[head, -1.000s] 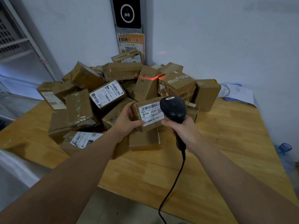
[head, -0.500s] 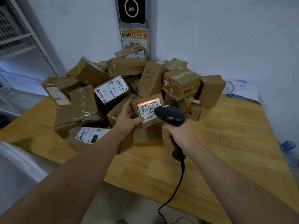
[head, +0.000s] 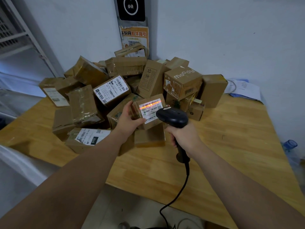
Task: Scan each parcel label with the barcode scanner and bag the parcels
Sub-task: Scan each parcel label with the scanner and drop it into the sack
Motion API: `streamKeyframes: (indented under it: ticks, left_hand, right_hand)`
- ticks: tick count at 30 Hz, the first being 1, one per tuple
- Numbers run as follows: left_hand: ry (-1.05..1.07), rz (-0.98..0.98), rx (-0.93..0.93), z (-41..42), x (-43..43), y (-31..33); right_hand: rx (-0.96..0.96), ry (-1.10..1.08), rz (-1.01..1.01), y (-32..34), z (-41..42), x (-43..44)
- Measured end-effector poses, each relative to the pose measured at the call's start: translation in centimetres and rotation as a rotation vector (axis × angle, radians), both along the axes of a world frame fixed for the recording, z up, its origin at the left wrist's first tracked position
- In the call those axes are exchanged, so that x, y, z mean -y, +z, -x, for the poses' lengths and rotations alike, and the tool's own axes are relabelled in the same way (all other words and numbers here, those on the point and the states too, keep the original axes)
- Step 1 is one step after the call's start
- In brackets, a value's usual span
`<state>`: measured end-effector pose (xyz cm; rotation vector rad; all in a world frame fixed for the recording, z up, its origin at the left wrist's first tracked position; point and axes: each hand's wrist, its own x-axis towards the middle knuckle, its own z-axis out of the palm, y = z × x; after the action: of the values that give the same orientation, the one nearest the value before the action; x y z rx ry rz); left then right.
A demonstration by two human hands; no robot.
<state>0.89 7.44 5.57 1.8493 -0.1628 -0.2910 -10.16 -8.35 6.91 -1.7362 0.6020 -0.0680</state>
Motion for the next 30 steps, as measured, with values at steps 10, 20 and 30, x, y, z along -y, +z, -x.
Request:
streamKeyframes:
  ticks: [10,20,30]
  left_hand:
    - [-0.008,0.007,0.005,0.6,-0.2,0.4]
    - [0.022,0.032,-0.027,0.3,0.2,0.1]
    - [0.03,0.029,-0.038,0.4,0.7,-0.3]
  right_hand:
    - [0.01,0.002,-0.024,0.4,0.3,-0.2]
    - [0.062,-0.016,-0.005,-0.6,1.6,0.2]
    - [0.104,-0.012,-0.037,-1.6,2.4,0.6]
